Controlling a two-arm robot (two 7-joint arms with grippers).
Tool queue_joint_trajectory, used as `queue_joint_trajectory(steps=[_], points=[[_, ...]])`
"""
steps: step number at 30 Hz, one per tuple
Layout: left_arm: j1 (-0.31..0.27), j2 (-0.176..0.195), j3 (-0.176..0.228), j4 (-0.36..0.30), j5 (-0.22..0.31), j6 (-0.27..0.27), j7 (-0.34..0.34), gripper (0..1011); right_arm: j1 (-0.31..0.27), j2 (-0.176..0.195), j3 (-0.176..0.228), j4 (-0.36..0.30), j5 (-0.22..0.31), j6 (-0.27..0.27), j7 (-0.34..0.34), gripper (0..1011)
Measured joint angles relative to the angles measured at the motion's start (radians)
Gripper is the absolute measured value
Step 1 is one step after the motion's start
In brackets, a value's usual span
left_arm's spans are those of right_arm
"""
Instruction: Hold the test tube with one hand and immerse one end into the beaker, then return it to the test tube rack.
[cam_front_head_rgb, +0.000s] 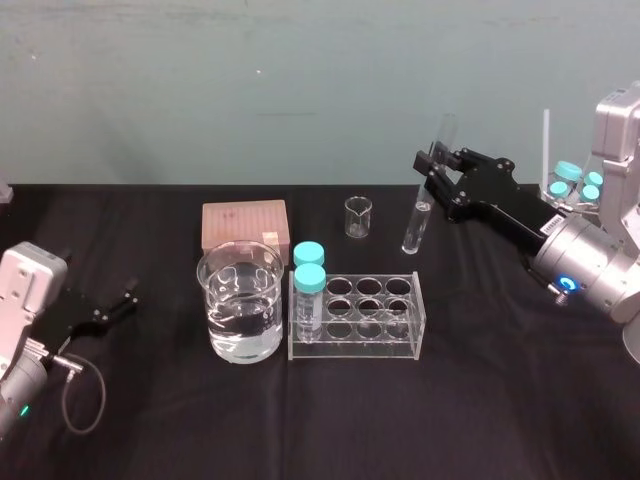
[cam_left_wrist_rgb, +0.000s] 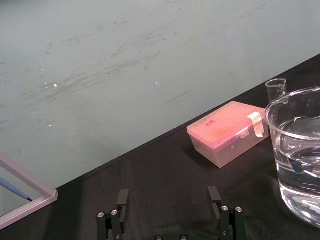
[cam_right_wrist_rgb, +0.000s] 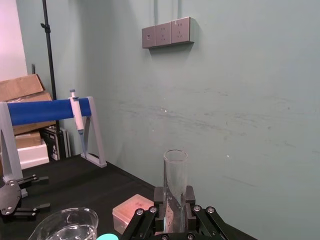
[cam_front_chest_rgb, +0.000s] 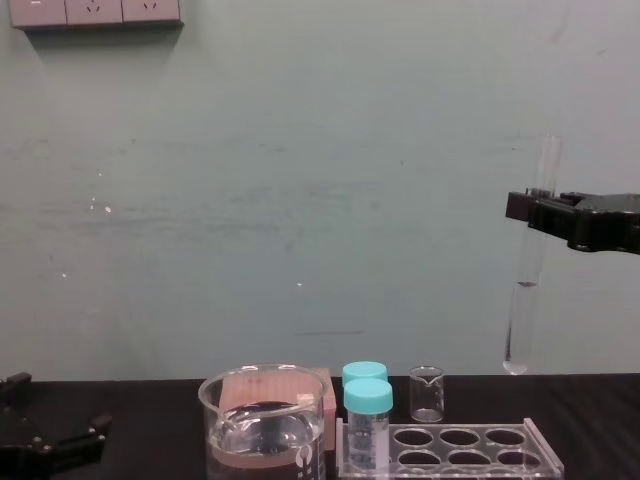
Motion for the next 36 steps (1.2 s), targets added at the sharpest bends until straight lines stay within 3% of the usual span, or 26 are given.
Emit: queue_joint_trajectory(steps=[36], points=[[0.000,0.000,0.000,0.000,0.000,0.000,0.000,1000,0.007,0.004,-0.014,0.008,0.007,0.020,-0.001,241]])
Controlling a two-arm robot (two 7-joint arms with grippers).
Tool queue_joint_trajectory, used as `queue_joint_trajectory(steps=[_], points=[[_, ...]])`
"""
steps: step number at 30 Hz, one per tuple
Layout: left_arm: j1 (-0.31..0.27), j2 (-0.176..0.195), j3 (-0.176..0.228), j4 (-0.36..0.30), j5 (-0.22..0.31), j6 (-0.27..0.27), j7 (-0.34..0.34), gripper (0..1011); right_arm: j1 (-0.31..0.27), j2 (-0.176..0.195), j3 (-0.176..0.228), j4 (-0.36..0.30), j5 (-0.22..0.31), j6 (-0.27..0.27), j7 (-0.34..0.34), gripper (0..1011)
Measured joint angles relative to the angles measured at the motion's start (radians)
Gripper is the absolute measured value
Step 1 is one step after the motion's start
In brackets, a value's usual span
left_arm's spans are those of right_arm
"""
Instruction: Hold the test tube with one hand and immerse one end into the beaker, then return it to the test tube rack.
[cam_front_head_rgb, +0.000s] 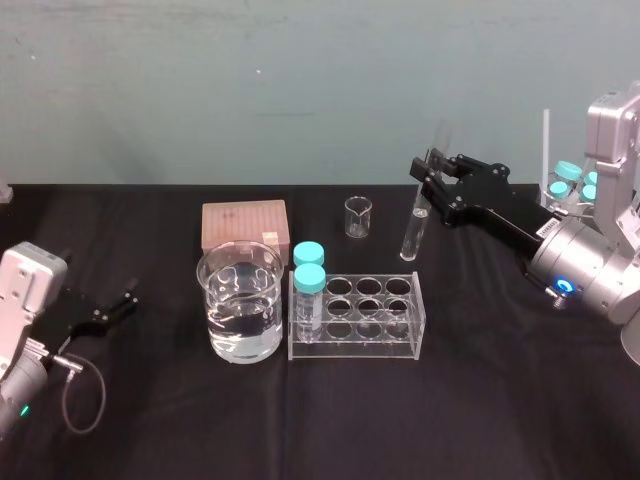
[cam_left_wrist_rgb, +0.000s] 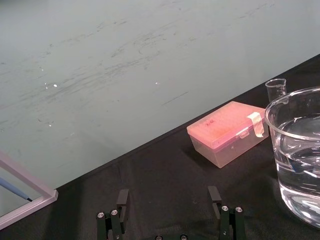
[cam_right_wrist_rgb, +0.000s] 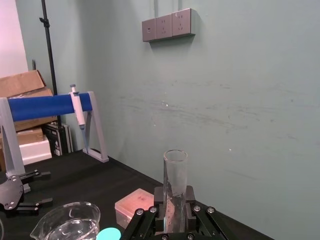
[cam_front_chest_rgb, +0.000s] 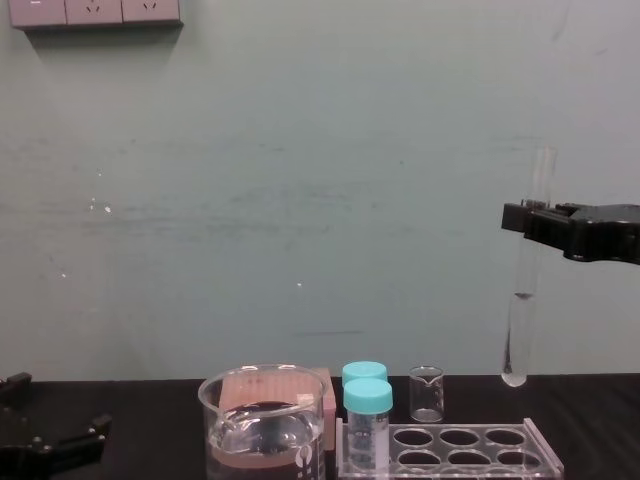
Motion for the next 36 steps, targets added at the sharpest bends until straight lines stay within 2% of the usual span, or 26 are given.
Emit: queue_joint_trajectory(steps=[9,17,19,23,26,36], points=[[0.000,0.000,0.000,0.000,0.000,0.000,0.000,1000,0.019,0.000,-0.008,0.019,-0.002,0.012,0.002,242],[0.000,0.000,0.000,0.000,0.000,0.000,0.000,1000,0.117,-0.023,-0.055,0.065,-0.026,-0.014,0.066,241],[0.000,0.000,0.000,0.000,0.000,0.000,0.000,1000,0.159,-0.042,-0.080,0.083,-0.030,-0.034,0.102,242],[0.000,0.000,0.000,0.000,0.000,0.000,0.000,1000,0.190,-0.065,-0.108,0.102,-0.027,-0.048,0.137,241],[0.000,0.000,0.000,0.000,0.000,0.000,0.000,1000,0.221,-0.096,-0.143,0.126,-0.014,-0.057,0.178,241],[0.000,0.000,0.000,0.000,0.000,0.000,0.000,1000,0.283,-0.162,-0.225,0.189,0.023,-0.073,0.271,242]])
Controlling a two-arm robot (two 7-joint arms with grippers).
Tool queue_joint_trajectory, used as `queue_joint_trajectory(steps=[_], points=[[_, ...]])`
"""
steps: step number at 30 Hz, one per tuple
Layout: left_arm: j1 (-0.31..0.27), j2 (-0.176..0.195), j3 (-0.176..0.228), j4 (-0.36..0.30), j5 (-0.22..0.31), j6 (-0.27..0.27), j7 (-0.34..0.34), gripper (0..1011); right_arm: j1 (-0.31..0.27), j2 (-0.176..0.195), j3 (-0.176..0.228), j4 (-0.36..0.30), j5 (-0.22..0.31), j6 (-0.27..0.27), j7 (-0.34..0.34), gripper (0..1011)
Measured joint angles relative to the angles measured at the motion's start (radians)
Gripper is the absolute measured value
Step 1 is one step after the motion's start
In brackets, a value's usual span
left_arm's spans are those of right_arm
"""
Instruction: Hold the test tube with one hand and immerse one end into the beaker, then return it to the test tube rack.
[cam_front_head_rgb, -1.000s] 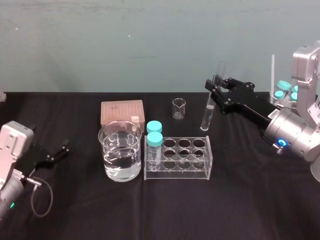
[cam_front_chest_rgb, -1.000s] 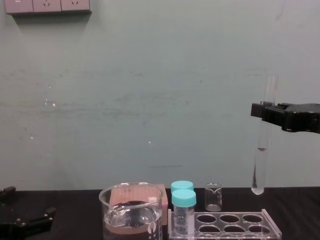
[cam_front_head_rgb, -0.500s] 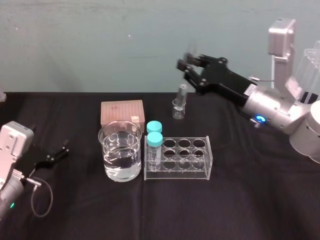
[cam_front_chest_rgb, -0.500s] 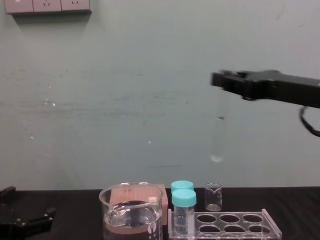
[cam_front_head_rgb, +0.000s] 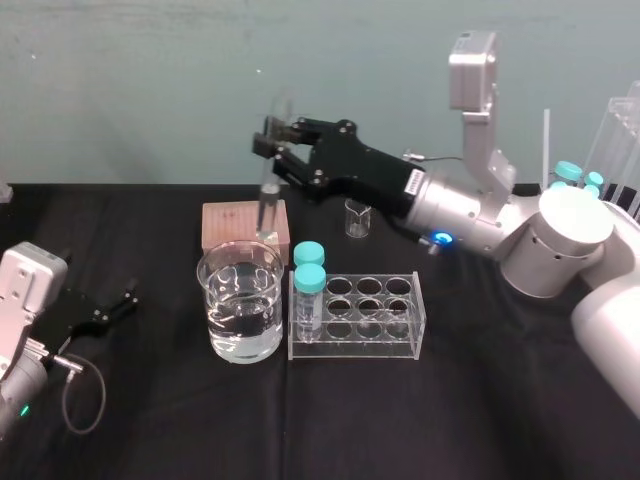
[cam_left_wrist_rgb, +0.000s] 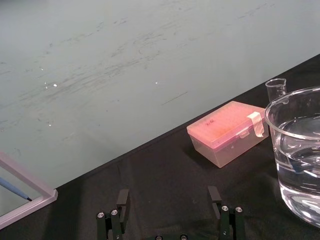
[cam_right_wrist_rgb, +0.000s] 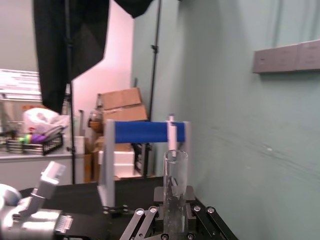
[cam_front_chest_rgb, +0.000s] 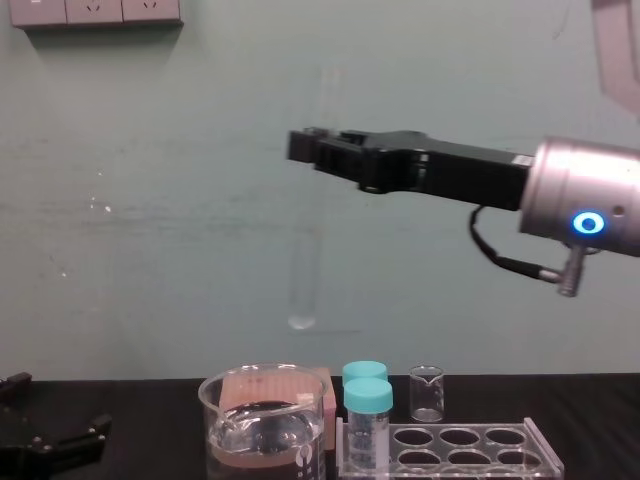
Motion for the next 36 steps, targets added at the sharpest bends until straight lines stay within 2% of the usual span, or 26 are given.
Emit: queue_joint_trajectory(steps=[10,17,27,36], points=[[0.000,0.000,0.000,0.000,0.000,0.000,0.000,1000,0.020,-0.023,-0.043,0.038,0.029,-0.011,0.043,241],[0.000,0.000,0.000,0.000,0.000,0.000,0.000,1000,0.037,-0.042,-0.073,0.125,0.021,-0.014,0.040,242],[0.000,0.000,0.000,0.000,0.000,0.000,0.000,1000,0.061,-0.080,-0.092,0.218,0.016,-0.026,0.059,242],[0.000,0.000,0.000,0.000,0.000,0.000,0.000,1000,0.070,-0.093,-0.099,0.263,0.000,-0.028,0.065,242]])
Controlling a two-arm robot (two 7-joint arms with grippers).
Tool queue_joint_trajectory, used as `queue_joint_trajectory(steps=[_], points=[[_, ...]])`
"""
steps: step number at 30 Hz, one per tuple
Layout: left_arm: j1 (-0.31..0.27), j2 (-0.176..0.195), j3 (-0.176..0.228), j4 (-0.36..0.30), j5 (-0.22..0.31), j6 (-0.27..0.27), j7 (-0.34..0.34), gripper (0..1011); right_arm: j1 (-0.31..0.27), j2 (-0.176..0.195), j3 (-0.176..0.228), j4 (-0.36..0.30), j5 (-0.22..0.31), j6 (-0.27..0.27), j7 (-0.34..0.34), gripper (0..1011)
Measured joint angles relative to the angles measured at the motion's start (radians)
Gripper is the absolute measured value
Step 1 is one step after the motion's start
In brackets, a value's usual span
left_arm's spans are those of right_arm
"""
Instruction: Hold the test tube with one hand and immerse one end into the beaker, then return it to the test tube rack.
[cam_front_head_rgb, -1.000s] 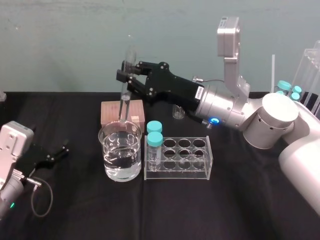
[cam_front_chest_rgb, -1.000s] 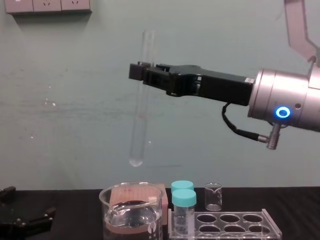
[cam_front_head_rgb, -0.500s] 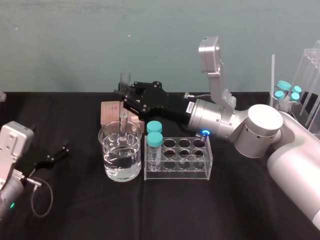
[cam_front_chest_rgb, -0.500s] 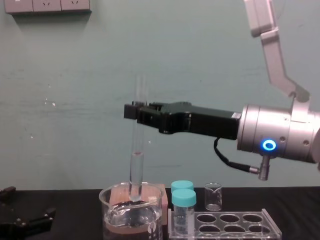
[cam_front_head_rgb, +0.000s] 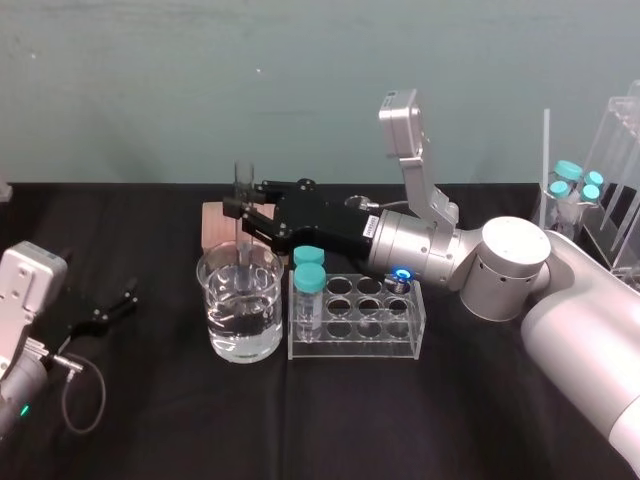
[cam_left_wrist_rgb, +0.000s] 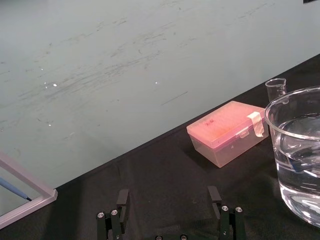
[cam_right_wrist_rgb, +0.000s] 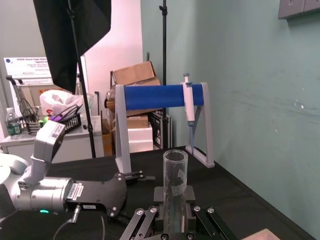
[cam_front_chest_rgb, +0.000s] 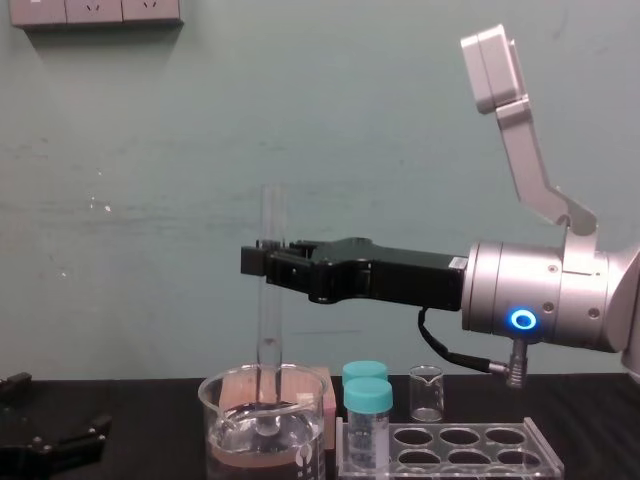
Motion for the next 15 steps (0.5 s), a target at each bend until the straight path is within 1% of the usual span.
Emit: queue_joint_trajectory(steps=[15], points=[[0.000,0.000,0.000,0.000,0.000,0.000,0.000,1000,0.006,-0.011,-0.005,0.040,-0.024,0.003,0.006,242]])
